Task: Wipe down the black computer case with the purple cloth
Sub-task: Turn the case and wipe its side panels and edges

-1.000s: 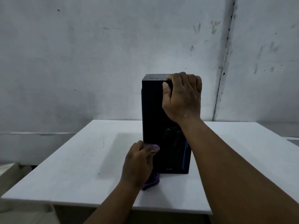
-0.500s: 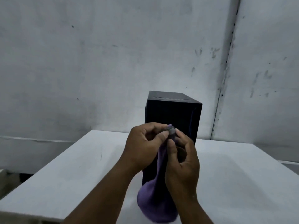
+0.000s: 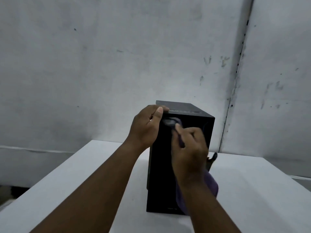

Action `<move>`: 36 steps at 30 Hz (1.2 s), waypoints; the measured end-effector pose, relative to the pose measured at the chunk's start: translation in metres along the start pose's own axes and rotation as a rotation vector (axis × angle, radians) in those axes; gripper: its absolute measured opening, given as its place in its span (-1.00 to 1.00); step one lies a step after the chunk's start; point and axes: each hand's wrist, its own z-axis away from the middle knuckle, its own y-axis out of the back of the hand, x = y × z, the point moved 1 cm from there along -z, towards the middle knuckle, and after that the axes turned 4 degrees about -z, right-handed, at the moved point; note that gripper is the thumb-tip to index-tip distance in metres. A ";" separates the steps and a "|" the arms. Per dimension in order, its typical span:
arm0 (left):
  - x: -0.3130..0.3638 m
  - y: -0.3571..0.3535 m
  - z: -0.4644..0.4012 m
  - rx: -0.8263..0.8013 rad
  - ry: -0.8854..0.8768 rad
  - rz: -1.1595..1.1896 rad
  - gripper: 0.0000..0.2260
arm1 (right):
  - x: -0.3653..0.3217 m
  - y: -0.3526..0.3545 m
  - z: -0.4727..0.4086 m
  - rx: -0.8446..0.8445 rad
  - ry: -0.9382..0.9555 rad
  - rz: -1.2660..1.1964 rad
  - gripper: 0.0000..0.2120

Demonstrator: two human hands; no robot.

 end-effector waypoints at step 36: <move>-0.027 -0.026 0.014 0.111 -0.144 0.174 -0.73 | 0.018 0.006 -0.003 0.229 -0.116 0.125 -0.86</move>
